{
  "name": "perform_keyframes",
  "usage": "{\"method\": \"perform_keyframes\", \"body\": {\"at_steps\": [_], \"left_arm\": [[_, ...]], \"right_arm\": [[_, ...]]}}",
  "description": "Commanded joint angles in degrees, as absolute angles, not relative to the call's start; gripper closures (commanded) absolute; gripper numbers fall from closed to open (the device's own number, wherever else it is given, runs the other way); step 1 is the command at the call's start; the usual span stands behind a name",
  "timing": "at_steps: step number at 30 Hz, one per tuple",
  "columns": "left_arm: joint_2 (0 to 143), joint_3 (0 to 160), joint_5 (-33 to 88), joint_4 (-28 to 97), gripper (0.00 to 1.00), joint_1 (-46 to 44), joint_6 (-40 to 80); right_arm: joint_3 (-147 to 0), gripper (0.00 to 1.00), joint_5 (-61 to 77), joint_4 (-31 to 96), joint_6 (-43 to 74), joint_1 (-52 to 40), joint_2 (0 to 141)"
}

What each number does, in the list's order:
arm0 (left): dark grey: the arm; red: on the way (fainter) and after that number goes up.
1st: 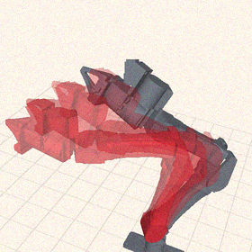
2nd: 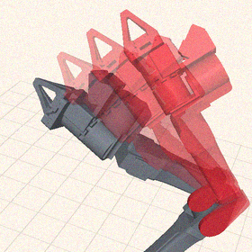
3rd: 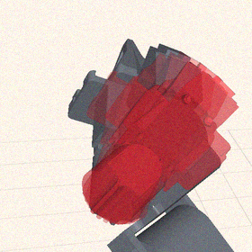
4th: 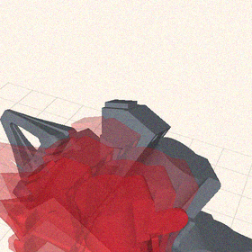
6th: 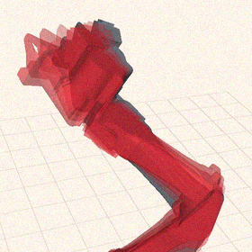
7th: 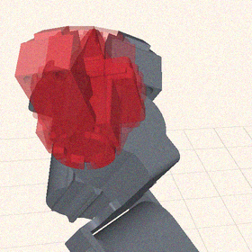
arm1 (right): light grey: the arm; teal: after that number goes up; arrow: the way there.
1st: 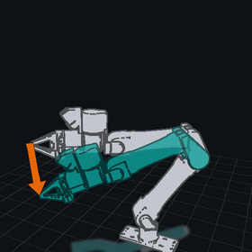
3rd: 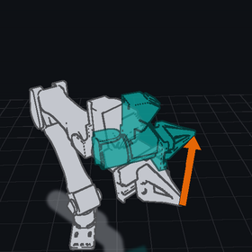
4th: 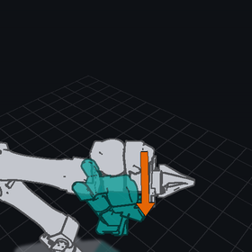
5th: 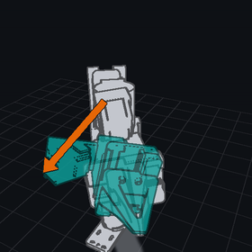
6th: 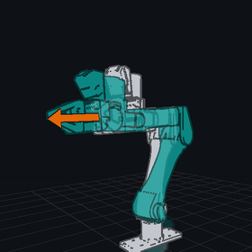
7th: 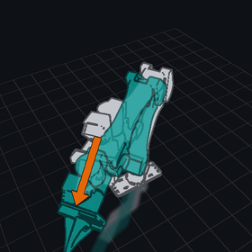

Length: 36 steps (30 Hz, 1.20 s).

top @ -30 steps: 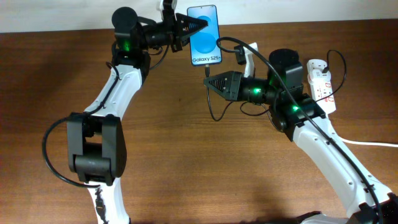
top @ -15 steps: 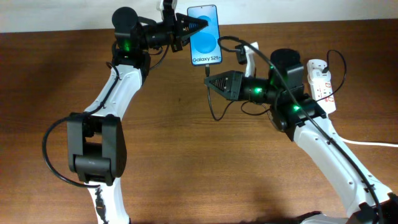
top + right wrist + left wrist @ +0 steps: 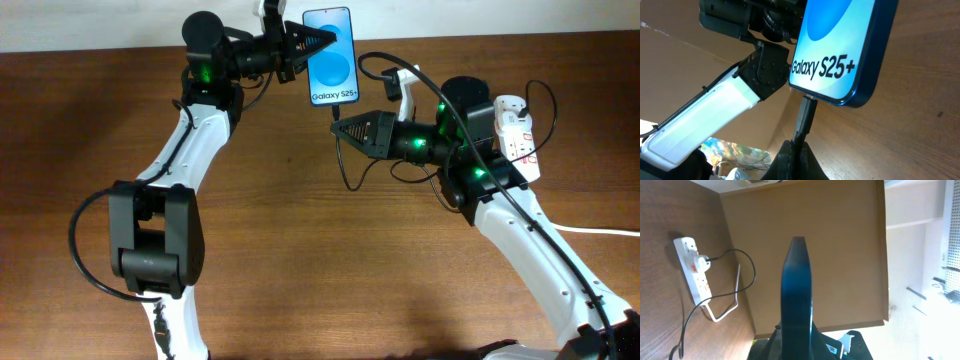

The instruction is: Plug charger to phone and switch on socket

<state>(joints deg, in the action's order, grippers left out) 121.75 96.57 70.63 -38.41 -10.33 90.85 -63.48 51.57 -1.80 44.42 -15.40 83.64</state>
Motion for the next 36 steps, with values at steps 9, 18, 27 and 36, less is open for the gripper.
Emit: {"method": "perform_keyframes", "body": {"at_steps": [9, 18, 27, 36], "left_arm": [[121.40, 97.54, 77.62, -38.94, 1.00, -12.01, 89.10], [121.40, 97.54, 77.58, -38.92, 1.00, -12.01, 89.10], [121.40, 97.54, 76.95, -38.92, 1.00, -11.94, 89.08], [121.40, 97.54, 76.95, -38.89, 1.00, -11.42, 88.27]], "right_arm": [[-63.92, 0.96, 47.33, -3.49, 44.01, -12.36, 83.74], [-63.90, 0.96, 47.88, -3.40, 43.99, -11.97, 83.74], [-63.90, 0.65, 49.52, -2.13, 43.79, -11.97, 83.74], [-63.90, 0.63, 50.17, -1.80, 43.79, -11.97, 83.74]]}}
